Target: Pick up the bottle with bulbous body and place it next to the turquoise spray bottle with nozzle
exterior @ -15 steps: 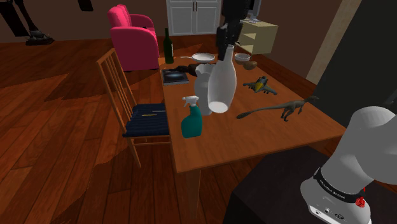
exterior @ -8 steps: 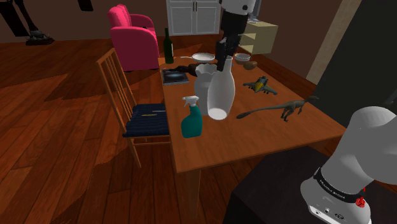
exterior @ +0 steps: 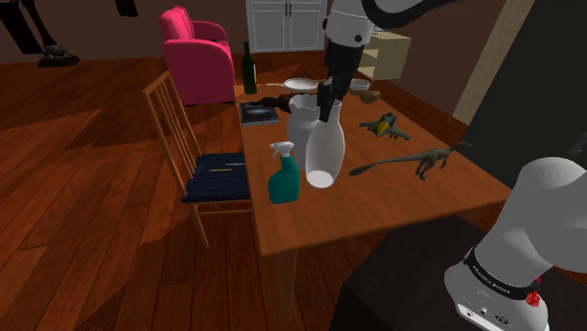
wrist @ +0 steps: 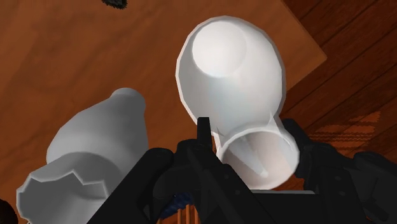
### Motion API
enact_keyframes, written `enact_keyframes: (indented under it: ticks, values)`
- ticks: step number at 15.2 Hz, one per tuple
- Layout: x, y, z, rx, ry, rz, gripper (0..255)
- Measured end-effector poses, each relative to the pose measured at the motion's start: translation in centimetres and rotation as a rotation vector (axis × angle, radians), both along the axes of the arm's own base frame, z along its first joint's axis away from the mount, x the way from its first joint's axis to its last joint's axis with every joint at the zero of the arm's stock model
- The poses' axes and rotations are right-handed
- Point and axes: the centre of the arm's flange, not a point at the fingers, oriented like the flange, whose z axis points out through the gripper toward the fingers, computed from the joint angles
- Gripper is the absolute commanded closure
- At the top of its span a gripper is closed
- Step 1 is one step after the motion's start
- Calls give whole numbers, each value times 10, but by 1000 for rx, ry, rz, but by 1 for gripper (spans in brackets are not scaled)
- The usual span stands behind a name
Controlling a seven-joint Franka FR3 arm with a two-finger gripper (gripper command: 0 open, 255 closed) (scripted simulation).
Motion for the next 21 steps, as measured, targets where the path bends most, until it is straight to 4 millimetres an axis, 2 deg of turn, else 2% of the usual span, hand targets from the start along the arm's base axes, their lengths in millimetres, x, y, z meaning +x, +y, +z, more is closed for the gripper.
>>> enact_keyframes:
  ticks: [21]
  values:
    - [1,-1,-110,0,0,0,255]
